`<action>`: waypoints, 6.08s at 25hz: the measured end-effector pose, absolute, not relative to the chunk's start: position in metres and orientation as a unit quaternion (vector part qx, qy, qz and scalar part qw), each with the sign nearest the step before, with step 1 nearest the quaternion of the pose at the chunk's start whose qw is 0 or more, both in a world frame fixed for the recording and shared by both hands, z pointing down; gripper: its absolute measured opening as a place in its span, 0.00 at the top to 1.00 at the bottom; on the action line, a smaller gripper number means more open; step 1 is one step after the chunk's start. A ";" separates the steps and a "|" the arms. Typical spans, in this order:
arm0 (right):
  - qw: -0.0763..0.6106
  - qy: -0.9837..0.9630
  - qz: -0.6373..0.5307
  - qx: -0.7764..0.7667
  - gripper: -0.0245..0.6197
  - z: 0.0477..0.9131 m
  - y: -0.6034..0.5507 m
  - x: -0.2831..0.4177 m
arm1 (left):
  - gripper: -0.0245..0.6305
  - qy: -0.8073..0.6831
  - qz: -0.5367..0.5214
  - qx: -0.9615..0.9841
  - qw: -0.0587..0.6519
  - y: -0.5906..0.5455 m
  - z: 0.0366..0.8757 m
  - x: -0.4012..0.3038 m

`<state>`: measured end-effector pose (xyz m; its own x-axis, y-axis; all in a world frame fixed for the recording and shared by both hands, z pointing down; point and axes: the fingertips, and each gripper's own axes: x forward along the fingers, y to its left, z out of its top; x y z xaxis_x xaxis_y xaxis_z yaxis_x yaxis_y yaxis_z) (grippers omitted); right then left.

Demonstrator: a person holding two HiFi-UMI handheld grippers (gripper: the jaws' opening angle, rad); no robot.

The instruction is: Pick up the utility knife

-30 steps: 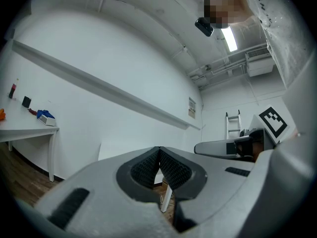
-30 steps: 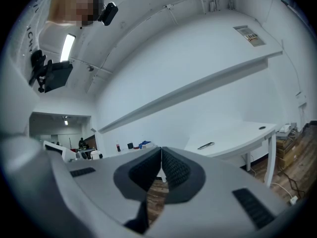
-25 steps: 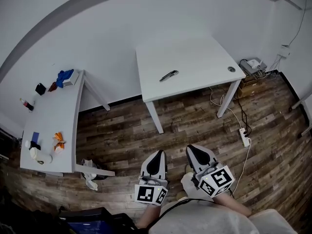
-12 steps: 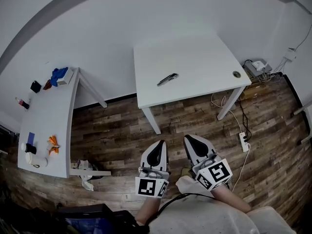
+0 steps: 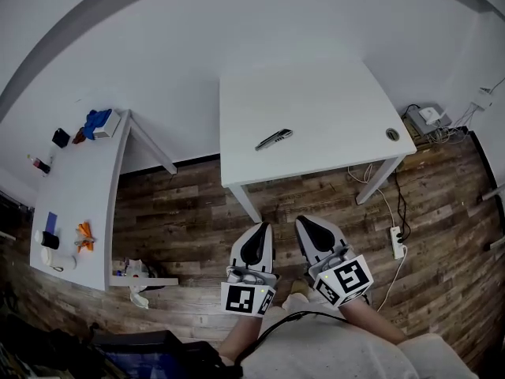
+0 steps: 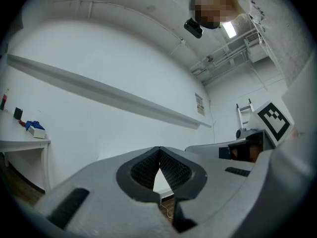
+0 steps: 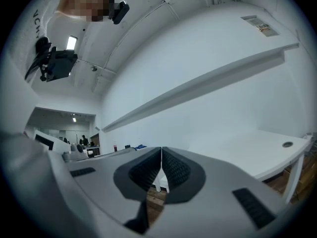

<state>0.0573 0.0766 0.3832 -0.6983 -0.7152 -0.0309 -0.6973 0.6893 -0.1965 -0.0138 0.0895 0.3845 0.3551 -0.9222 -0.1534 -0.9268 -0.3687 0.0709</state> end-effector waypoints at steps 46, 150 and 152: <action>-0.012 0.910 -0.129 -0.395 0.95 0.436 -0.119 -0.012 | 0.96 0.531 0.057 -0.845 -0.035 -0.118 0.427 -0.069; -0.592 0.763 0.125 0.228 0.75 0.629 -0.268 -0.058 | 0.96 0.677 0.069 -0.720 -0.134 -0.209 0.522 -0.124; -0.592 0.765 0.121 0.225 0.75 0.628 -0.268 -0.058 | 0.96 0.678 0.070 -0.719 -0.134 -0.208 0.522 -0.124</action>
